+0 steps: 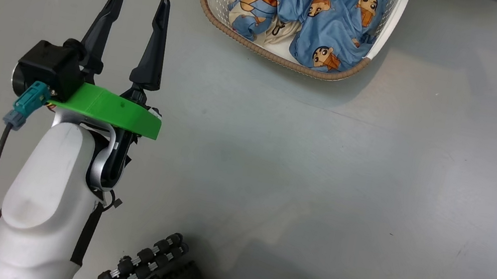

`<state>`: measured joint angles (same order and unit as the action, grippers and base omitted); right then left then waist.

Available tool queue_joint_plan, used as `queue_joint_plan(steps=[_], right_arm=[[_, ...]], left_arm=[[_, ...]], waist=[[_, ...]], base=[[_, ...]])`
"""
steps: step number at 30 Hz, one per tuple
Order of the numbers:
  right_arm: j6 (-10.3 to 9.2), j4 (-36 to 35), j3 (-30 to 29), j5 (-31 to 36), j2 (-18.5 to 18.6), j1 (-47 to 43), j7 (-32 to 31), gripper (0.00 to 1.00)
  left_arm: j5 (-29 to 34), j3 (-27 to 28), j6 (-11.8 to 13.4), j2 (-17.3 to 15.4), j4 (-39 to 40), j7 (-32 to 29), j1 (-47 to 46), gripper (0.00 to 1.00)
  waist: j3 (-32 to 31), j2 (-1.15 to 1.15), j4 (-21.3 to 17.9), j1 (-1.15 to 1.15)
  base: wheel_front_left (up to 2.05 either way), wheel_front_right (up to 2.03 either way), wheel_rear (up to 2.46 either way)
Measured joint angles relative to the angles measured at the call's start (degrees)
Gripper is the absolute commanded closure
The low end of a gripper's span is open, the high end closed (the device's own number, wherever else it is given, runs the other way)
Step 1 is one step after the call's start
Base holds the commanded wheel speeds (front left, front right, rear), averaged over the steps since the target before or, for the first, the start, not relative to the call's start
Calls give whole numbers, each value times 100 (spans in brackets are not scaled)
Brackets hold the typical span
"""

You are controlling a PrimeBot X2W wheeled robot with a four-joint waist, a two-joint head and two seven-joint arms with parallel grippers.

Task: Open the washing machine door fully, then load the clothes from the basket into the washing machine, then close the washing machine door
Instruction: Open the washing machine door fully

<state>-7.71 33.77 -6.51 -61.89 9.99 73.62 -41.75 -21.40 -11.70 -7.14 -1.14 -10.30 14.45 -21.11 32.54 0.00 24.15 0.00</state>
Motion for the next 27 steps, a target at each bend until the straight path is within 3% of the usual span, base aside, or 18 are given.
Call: queue_joint_plan(steps=[11, 27], right_arm=[[0, 7, 35, 5, 8, 4, -144, 100], [0, 114, 166, -337, -24, -656, -1222, 100]], left_arm=[[0, 1, -8, 0, 42, 0, 0, 0], [19, 60, -14, 1, 154, 0, -1, 0]], waist=[[46, 0, 85, 0], [-190, 0, -24, 0]], base=[[0, 0, 0], [0, 0, 0]])
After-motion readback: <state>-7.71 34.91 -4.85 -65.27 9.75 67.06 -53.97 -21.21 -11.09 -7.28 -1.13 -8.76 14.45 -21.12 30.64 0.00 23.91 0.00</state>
